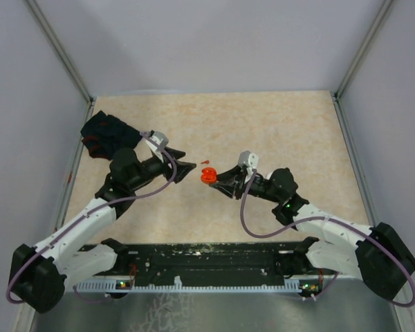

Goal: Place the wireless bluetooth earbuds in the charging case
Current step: Pick up the earbud from the center of the board.

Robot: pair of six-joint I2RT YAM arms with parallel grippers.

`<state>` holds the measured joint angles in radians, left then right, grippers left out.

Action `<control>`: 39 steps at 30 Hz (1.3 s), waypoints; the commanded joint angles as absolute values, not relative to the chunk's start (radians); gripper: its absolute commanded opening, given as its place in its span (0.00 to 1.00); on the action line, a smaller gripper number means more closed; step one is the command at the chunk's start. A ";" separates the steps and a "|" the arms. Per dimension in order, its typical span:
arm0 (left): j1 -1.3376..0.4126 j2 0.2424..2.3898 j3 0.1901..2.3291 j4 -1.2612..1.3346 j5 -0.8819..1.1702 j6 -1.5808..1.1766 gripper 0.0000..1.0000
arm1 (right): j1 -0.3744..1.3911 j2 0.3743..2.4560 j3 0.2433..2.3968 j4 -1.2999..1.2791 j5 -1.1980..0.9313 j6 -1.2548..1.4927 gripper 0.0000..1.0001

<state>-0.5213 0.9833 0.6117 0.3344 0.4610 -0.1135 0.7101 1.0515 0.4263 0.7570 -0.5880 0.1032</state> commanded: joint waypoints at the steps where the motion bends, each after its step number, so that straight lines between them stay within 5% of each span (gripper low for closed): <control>1: -0.520 1.021 0.683 0.198 0.297 -0.068 0.67 | 0.715 1.025 0.383 0.789 -0.441 0.069 0.00; 23: -0.402 1.460 0.919 0.017 -0.028 -0.272 0.66 | 0.713 1.011 0.220 0.996 -0.178 0.086 0.00; 39: -0.225 1.800 1.166 -0.123 0.048 -0.264 0.66 | 0.718 0.992 0.222 0.960 -0.146 0.073 0.00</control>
<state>-0.2508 1.7565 1.1244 -0.0723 0.0196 -0.2634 0.7109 1.0142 0.2222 0.9184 -0.1589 0.0849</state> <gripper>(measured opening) 0.659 0.248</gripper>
